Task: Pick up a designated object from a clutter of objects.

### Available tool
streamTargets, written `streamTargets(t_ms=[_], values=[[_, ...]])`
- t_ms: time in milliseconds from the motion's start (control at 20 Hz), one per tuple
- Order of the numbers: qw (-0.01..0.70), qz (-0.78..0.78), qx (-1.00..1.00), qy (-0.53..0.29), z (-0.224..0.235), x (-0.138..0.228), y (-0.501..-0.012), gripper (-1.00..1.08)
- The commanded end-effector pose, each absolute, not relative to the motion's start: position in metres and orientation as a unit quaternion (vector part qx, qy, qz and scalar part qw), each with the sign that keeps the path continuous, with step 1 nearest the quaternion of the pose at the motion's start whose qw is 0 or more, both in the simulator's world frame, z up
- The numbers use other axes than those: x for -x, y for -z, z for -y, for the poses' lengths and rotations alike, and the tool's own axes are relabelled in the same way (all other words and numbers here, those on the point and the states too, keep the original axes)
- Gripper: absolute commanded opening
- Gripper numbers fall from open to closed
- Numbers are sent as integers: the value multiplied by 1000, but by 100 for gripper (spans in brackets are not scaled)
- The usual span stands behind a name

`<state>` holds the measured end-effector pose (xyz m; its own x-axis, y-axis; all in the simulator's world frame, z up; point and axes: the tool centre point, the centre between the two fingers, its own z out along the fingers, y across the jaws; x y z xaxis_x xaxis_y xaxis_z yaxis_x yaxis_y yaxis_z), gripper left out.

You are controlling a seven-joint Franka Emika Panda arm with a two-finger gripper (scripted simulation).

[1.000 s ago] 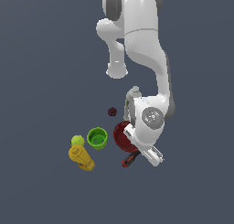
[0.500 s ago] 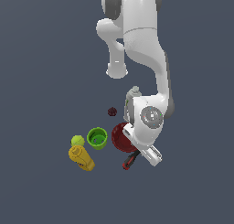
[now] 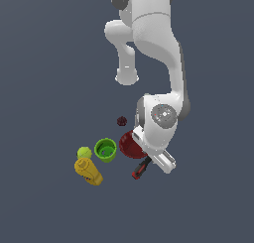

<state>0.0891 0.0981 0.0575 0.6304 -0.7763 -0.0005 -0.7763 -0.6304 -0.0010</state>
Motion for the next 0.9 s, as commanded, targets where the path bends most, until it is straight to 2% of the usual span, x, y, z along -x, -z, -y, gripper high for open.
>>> streamTargets(t_ms=[0, 850], values=[[2, -430, 903, 2, -94, -85, -75, -100], [2, -430, 903, 0, -47, -31, -232, -100]])
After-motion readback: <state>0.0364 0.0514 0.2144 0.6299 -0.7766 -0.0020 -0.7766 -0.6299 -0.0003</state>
